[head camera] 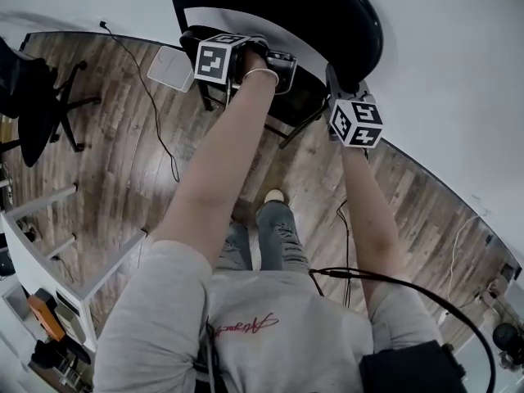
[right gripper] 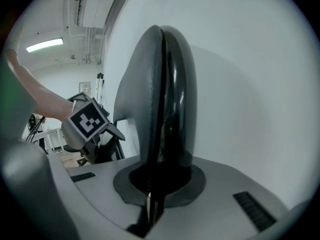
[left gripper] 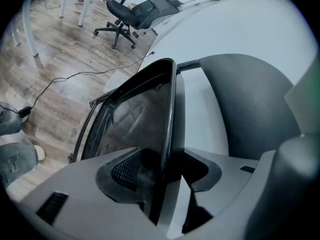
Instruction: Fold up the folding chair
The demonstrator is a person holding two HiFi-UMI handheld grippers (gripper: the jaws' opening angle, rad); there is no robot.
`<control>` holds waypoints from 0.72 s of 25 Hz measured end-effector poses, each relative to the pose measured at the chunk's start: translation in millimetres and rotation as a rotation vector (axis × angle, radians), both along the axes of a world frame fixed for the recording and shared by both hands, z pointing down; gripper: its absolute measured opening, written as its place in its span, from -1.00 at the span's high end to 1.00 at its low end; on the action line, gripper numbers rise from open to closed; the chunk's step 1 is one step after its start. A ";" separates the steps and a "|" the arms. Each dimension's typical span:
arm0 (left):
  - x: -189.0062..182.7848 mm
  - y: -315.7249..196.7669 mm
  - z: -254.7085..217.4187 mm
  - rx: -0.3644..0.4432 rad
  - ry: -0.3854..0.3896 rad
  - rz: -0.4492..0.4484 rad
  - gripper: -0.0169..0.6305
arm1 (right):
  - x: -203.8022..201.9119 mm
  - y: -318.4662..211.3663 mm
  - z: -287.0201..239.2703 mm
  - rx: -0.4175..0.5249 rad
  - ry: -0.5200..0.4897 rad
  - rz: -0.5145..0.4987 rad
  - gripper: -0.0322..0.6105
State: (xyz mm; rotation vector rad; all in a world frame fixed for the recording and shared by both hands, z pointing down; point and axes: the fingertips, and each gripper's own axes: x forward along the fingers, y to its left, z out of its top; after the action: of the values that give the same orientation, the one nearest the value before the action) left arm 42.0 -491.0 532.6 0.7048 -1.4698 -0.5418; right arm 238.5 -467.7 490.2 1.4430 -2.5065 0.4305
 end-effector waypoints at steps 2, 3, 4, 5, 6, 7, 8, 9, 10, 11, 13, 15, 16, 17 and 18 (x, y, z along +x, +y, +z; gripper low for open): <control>0.4 1.0 0.0 -0.001 -0.001 0.000 0.23 | 1.1 1.0 -5.6 0.015 0.005 -0.013 0.85; 0.8 1.4 0.1 -0.001 -0.001 -0.001 0.23 | 1.4 2.2 -5.8 0.012 0.010 -0.022 0.85; 1.5 1.6 0.6 -0.004 -0.003 0.000 0.23 | 1.6 3.5 -5.2 0.006 0.016 -0.033 0.85; 2.3 1.7 1.1 -0.009 -0.009 0.003 0.23 | 2.3 4.4 -4.6 0.000 0.022 -0.043 0.85; 3.2 1.9 1.5 -0.016 -0.015 0.007 0.23 | 3.5 5.1 -5.0 -0.002 0.031 -0.050 0.85; 3.8 2.3 1.8 -0.023 -0.019 0.010 0.23 | 5.0 5.6 -6.3 0.001 0.041 -0.050 0.85; 4.0 2.6 1.9 -0.028 -0.018 0.013 0.23 | 6.2 6.2 -8.2 0.004 0.044 -0.044 0.84; 3.8 2.3 1.7 -0.030 -0.016 0.015 0.23 | 6.1 6.6 -9.8 0.003 0.034 -0.036 0.81; 3.5 1.3 1.1 -0.029 -0.014 0.018 0.23 | 4.5 7.1 -10.5 -0.002 0.007 -0.028 0.78; 3.2 0.5 0.5 -0.024 -0.015 0.024 0.23 | 2.7 8.6 -9.5 -0.011 -0.026 -0.020 0.61; 3.5 0.9 1.0 -0.006 -0.024 0.056 0.23 | 6.3 15.4 -4.0 -0.022 -0.076 0.014 0.32; 5.1 0.2 2.2 0.006 -0.023 0.082 0.22 | 18.9 25.3 1.7 -0.032 -0.113 0.064 0.29; 5.4 -1.3 3.6 -0.006 -0.023 0.085 0.22 | 25.0 31.6 4.7 -0.042 -0.125 0.086 0.27; 5.1 -3.0 6.7 -0.039 -0.030 0.090 0.22 | 29.6 39.3 7.8 -0.052 -0.131 0.102 0.26; 3.4 -4.0 11.7 -0.095 -0.058 0.107 0.22 | 32.3 48.4 11.0 -0.062 -0.129 0.111 0.26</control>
State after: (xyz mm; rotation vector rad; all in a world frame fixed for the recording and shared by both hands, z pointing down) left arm 45.4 -495.0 544.2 0.7242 -1.4924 -0.3696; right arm 270.7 -419.4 501.2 1.5832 -2.4934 0.6346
